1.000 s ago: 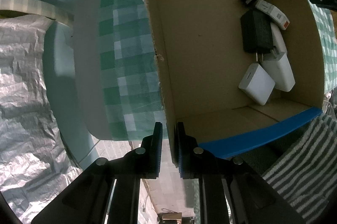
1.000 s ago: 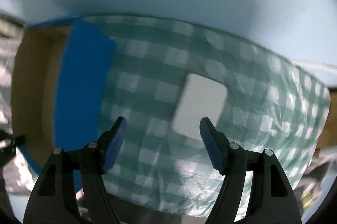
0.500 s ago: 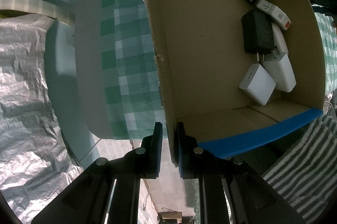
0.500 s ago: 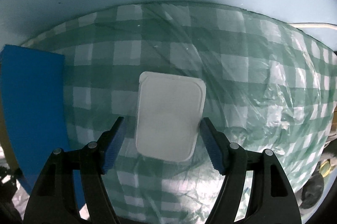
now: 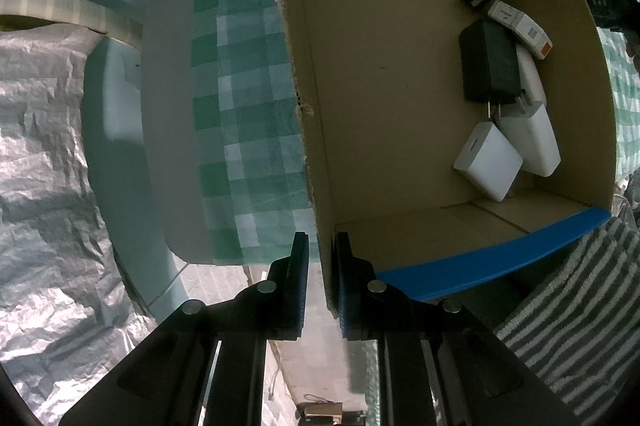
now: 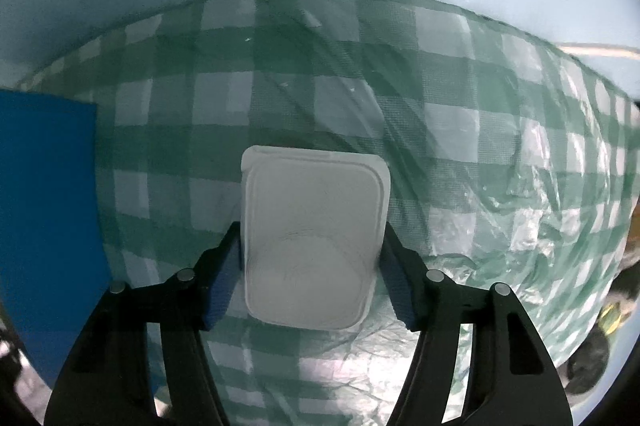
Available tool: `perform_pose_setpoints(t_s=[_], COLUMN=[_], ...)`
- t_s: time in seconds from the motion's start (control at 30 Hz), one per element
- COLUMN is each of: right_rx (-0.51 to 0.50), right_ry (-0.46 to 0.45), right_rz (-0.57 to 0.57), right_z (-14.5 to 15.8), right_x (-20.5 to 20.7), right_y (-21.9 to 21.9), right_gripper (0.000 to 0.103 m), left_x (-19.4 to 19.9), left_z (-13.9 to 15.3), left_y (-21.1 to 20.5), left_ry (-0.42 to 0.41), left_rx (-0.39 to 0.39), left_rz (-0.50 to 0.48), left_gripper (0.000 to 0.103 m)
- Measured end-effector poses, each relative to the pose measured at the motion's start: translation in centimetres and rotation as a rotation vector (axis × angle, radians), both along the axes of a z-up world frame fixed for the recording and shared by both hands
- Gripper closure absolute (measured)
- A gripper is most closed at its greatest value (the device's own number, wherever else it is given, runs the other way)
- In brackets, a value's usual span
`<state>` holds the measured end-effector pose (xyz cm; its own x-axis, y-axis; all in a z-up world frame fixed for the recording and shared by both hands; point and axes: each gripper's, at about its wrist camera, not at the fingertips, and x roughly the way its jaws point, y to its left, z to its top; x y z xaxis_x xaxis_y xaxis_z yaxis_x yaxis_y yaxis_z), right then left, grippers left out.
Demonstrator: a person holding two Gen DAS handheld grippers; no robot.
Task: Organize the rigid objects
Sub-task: 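Lift the white rectangular case with the right tool and carry it over the box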
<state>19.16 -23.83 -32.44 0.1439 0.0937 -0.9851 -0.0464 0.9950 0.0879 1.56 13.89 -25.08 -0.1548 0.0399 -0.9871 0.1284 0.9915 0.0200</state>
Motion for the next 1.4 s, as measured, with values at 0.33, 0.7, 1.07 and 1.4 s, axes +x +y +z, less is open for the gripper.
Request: perform_pose_setpoints(t_s=[0.33, 0.7, 1.07, 1.4], right_rx=[-0.016, 0.002, 0.031, 0.028], right_ry=[-0.001, -0.074, -0.137, -0.141], right_rz=[0.141, 0.318, 0.508, 0.651], right_z=[0.4, 6.1, 14.1, 14.5], right_x=[-3.2, -8.3, -10.2, -11.3], right_y=[2.5, 5.3, 10.9, 16.9], right_gripper=[0.039, 0.039, 0.039, 0.039], left_x=[0.0, -0.1, -0.1, -0.1], left_z=[-0.1, 0.1, 0.4, 0.4], left_y=[-0.1, -0.4, -0.5, -0.3], left_ry=[-0.002, -0.004, -0.010, -0.015], left_rx=[-0.003, -0.003, -0.002, -0.005], left_rz=[-0.011, -0.020, -0.024, -0.005], left_gripper=[0.090, 0.090, 0.090, 0.090])
